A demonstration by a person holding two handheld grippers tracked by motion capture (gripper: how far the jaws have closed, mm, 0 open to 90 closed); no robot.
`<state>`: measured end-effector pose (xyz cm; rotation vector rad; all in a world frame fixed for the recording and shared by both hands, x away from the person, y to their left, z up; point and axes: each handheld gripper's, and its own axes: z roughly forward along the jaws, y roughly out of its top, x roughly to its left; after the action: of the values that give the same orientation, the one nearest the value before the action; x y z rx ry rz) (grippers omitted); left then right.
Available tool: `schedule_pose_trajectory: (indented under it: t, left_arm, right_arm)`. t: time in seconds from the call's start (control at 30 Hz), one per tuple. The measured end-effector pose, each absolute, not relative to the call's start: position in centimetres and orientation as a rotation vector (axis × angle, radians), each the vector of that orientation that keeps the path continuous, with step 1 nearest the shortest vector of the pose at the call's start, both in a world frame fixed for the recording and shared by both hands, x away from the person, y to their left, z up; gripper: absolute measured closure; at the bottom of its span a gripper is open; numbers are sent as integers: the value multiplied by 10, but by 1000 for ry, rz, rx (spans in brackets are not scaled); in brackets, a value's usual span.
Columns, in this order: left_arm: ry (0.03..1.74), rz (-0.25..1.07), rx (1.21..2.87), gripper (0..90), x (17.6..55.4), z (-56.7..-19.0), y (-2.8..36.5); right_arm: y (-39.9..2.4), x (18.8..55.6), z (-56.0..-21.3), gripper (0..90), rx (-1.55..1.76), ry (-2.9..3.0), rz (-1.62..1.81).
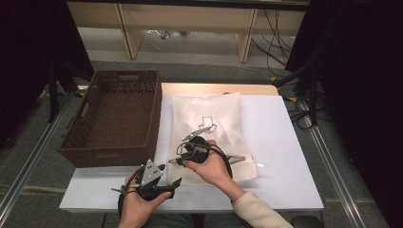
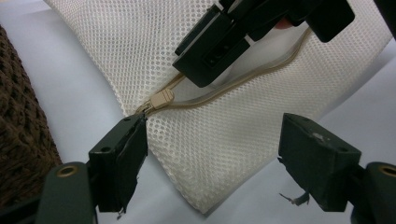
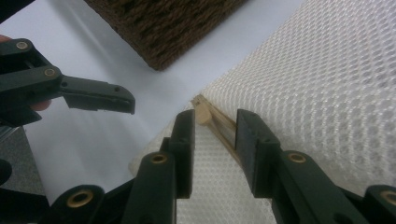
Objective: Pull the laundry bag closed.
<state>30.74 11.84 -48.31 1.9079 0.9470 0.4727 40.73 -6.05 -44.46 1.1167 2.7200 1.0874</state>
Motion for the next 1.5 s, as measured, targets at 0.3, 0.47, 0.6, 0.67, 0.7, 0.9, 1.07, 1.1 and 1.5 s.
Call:
schedule_pose_trajectory:
  t: [0.3, 0.47, 0.6, 0.67, 0.7, 0.9, 1.07, 1.1, 1.5]
  left_arm:
    - [944, 477, 1913, 240, 307, -483, 118]
    - [941, 480, 1915, 239, 307, -483, 118]
    - [942, 475, 1915, 239, 306, -483, 118]
    - [939, 478, 1919, 239, 307, -483, 117]
    - [940, 476, 1918, 239, 306, -483, 117]
    - [941, 474, 1918, 239, 306, -484, 117]
    - [948, 475, 1918, 239, 306, -484, 117]
    - [952, 474, 1917, 239, 305, -484, 118]
    - [954, 467, 1911, 240, 306, -485, 118]
  right_arm:
    - [-55, 410, -453, 683, 1098, 2738, 1068]
    - [-53, 409, -455, 677, 1118, 2748, 1056]
    - [-53, 408, -454, 657, 1105, 2753, 1060]
    - [-52, 408, -454, 638, 1086, 2749, 1068]
    - [-51, 408, -454, 632, 1099, 2749, 1062]
    - [-48, 407, -458, 623, 1134, 2765, 1049]
    - [-46, 410, -461, 629, 1107, 2775, 1046]
    - [-45, 411, -462, 633, 1097, 2784, 1056]
    - [-41, 414, -464, 709, 1111, 2783, 1072]
